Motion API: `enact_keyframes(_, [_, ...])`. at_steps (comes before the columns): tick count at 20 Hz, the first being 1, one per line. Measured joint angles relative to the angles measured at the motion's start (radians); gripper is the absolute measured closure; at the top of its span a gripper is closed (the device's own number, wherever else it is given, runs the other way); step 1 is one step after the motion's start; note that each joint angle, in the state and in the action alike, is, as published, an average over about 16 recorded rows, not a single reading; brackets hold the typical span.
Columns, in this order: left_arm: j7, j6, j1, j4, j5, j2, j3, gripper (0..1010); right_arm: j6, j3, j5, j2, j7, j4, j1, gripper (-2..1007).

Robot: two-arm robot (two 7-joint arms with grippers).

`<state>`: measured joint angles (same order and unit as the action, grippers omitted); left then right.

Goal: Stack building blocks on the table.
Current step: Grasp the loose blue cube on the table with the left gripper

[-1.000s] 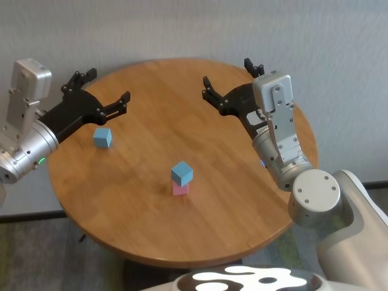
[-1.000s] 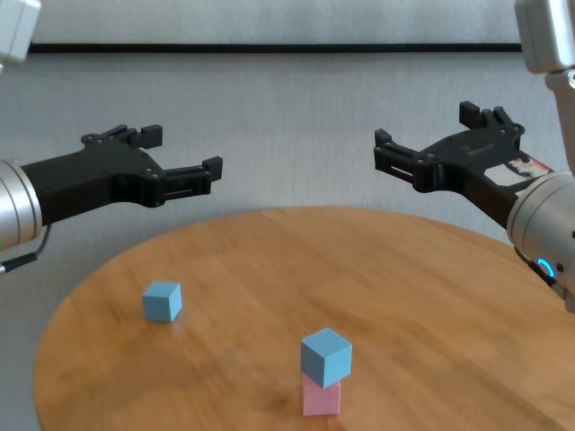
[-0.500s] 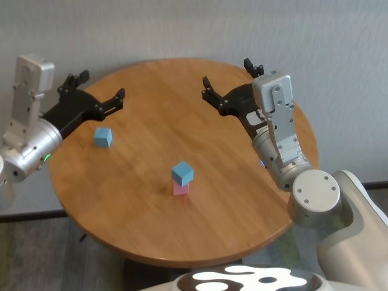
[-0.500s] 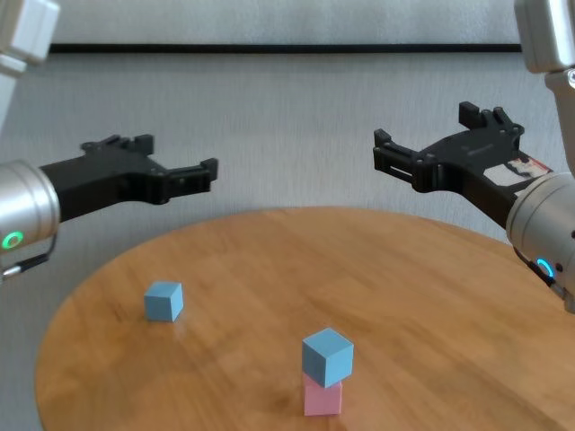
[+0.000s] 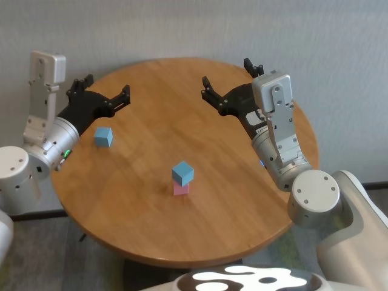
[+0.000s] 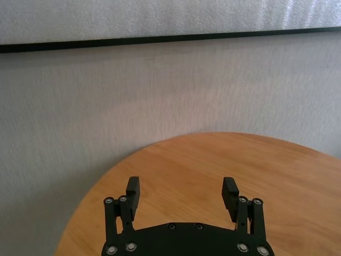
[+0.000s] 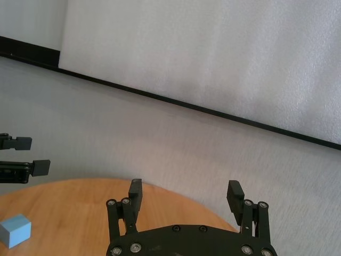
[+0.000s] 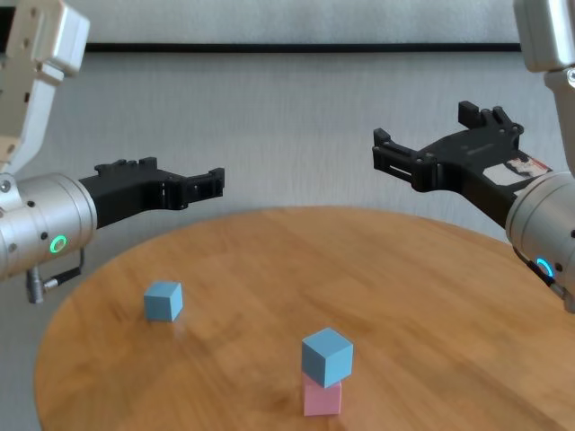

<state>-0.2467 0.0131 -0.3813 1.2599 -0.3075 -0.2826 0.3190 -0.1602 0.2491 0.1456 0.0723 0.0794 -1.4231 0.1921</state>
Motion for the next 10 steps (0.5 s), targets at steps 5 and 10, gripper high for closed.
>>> enact_keyframes(5, [0.054,-0.061,0.013,0.009,0.004,0.040,-0.015,10,0.000,0.000,0.000,0.000,0.000,-0.001,0.000,0])
enact_keyframes(10, [0.092,-0.116,0.033,0.029,0.015,0.063,-0.025,10,0.001,0.000,0.000,0.000,0.000,-0.001,-0.001,0])
